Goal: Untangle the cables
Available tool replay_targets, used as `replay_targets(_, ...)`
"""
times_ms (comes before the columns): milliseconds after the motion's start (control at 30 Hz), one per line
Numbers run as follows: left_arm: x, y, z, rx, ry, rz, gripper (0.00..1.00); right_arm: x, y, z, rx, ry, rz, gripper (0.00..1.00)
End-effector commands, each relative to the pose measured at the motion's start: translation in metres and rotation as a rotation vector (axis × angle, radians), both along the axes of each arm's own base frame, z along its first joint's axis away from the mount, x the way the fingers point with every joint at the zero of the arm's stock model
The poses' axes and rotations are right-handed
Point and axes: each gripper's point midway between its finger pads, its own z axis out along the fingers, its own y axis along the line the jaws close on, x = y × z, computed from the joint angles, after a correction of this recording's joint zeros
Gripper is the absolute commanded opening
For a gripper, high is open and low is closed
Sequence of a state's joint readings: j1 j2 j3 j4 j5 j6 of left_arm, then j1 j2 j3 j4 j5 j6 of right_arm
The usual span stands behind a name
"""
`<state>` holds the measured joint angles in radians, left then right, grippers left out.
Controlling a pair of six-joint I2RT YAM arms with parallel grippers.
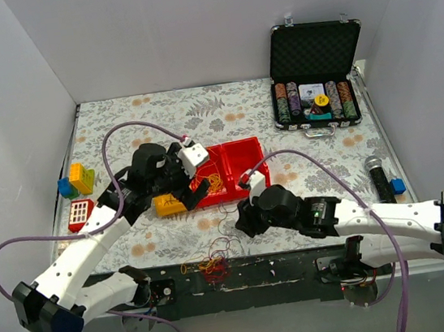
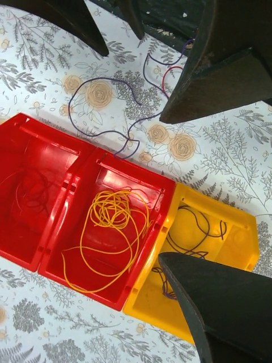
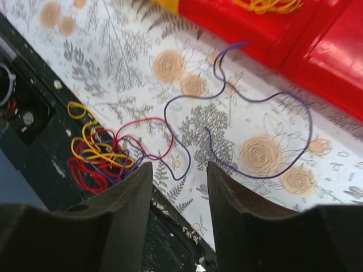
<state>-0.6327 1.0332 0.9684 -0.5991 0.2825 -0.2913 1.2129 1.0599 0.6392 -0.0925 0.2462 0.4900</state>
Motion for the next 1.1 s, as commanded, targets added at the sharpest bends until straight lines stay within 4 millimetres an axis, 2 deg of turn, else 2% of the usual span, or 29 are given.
replay_targets(0,-0.018,-0.003,-0.008,0.004,0.071,-0.106,0.98,-0.027,0.014,-0.023,0.033,0.083,0.144,0.52)
replay_targets(200,-0.024,0.002,-0.023,0.038,0.09,-0.123,0.98,-0.035,0.027,-0.048,0.022,0.121,0.209,0.53)
replay_targets(300,-0.028,0.002,-0.027,0.045,0.113,-0.138,0.98,-0.034,0.031,-0.059,-0.009,0.123,0.218,0.52)
replay_targets(433,-0.032,0.003,-0.032,0.049,0.117,-0.147,0.98,-0.022,0.033,-0.07,-0.065,0.098,0.187,0.48)
replay_targets(533,-0.033,0.005,-0.034,0.05,0.119,-0.143,0.98,-0.02,0.038,-0.073,-0.087,0.089,0.197,0.4)
replay_targets(600,-0.033,0.006,-0.037,0.052,0.118,-0.14,0.98,-0.016,0.042,-0.073,-0.101,0.078,0.197,0.23)
replay_targets(633,-0.034,0.006,-0.037,0.053,0.116,-0.138,0.98,-0.013,0.043,-0.069,-0.101,0.067,0.192,0.06)
replay_targets(667,-0.034,0.007,-0.038,0.053,0.112,-0.136,0.98,-0.01,0.045,-0.063,-0.096,0.053,0.184,0.01)
replay_targets(833,-0.037,0.007,-0.038,0.046,0.114,-0.142,0.98,0.011,0.048,-0.013,-0.029,-0.064,0.12,0.01)
replay_targets(933,-0.039,0.002,-0.03,0.012,0.112,-0.159,0.98,0.021,0.048,0.023,0.026,-0.126,0.086,0.01)
replay_targets(1067,-0.044,-0.01,-0.012,-0.075,0.128,-0.176,0.98,0.025,0.051,0.057,0.081,-0.17,0.083,0.01)
